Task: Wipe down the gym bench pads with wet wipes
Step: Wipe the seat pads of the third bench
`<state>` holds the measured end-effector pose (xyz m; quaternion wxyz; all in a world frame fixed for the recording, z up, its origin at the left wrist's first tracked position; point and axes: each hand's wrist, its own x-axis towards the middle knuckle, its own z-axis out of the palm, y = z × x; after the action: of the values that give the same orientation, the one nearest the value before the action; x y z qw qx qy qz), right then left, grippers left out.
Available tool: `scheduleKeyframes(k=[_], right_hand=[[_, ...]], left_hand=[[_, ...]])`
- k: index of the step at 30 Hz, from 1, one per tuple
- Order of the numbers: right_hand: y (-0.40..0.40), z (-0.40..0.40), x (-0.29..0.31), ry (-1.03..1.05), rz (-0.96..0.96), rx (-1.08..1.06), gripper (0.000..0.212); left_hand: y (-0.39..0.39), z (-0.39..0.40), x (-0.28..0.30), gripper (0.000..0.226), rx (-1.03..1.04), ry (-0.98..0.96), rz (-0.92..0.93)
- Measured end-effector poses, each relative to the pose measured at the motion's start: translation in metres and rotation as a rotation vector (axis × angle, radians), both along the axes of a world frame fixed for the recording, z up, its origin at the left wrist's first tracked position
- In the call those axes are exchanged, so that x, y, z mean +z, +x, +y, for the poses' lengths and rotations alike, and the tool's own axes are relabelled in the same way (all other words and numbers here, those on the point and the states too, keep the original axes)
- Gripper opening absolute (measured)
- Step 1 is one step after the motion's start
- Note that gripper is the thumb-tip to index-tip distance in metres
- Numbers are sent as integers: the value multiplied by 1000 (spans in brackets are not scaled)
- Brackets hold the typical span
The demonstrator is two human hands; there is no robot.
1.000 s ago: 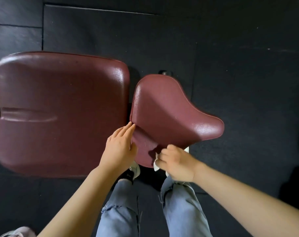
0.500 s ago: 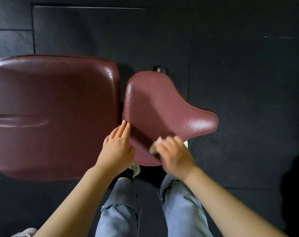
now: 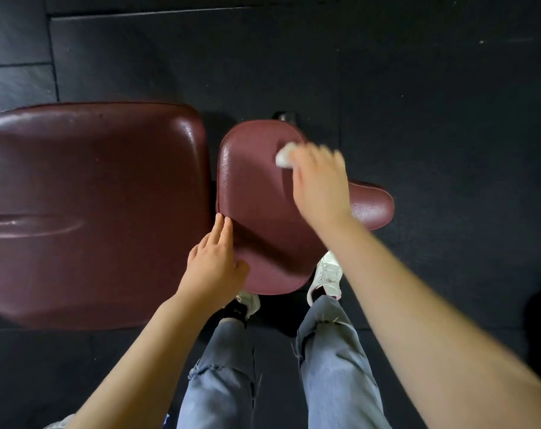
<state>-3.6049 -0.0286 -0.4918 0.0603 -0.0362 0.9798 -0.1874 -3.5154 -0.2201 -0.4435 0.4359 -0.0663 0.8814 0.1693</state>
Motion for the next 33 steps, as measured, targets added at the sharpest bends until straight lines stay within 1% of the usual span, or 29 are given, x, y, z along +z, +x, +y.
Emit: scheduleKeyframes(k=[2,4,6,8,10,12,15,17,18,21,23,24,27,29,31,33], right_hand=[[75,11,9,-42,-94,57,34],[148,23,15,-53,-164,169,25],[181,33,15,-29,-193,245,16],[156,37,8,-15,-162,235,13],[99,30,1,23,-76,187,9],[32,18,-5,58,37,140,11],[-36,6,-5,77,45,36,6],[-30,8,-1,68,25,-34,6],[-10,10,2,45,23,-44,12],[89,22,12,-28,-15,12,32],[143,34,13,9,-67,12,33],[153,40,10,37,-77,-10,30],[127,43,5,6,-43,-70,12],[85,37,4,-13,-3,-66,13],[43,33,1,24,5,-81,9],[12,39,-3,74,-26,-171,4]], left_hand=[[-1,2,0,84,-9,-7,-3],[-1,2,-1,83,-17,-20,-2],[0,1,-2,83,-22,-24,1],[2,0,-4,83,-35,-26,13],[3,-2,-5,84,-48,-24,13],[4,-3,-5,85,-59,-25,6],[4,-1,-3,85,-61,-31,1],[1,0,-2,84,-62,-34,-8],[0,0,-2,84,-59,-34,-13],[0,2,-1,85,-52,-35,-8],[2,2,-2,86,-44,-38,6],[3,3,-2,86,-41,-37,12],[5,3,-4,87,-33,-38,26],[6,4,-5,88,-29,-44,33],[7,5,-4,88,-23,-47,39],[7,6,-4,88,-17,-45,41]])
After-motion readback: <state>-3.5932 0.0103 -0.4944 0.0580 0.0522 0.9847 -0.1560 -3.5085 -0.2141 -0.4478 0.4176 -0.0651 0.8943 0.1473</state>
